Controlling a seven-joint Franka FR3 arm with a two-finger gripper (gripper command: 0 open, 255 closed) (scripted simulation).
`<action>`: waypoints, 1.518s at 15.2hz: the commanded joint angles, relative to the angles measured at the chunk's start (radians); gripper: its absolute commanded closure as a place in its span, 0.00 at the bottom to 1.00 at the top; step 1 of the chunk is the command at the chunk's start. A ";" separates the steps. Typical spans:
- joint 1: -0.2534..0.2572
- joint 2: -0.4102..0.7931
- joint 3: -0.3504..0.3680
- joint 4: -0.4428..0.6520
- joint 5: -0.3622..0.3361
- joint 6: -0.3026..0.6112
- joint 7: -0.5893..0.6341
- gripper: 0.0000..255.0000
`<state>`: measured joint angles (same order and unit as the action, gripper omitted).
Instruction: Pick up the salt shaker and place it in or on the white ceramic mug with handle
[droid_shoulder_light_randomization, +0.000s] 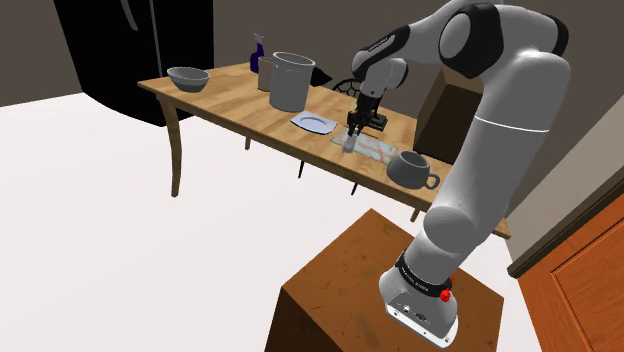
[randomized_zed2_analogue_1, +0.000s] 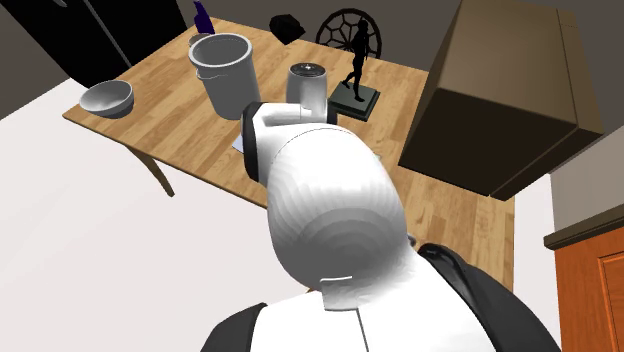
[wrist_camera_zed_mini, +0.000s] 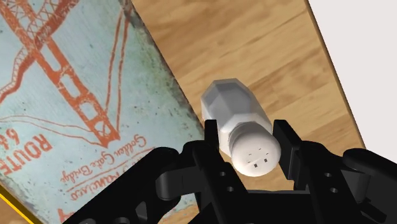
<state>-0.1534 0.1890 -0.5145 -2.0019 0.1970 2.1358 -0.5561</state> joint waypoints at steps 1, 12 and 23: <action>0.002 -0.012 -0.002 0.012 -0.009 -0.022 0.008 1.00; 0.009 -0.071 -0.009 0.096 -0.053 -0.154 0.045 1.00; 0.011 -0.104 -0.012 0.209 -0.076 -0.293 0.068 1.00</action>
<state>-0.1416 0.0853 -0.5263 -1.8099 0.1214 1.8593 -0.4893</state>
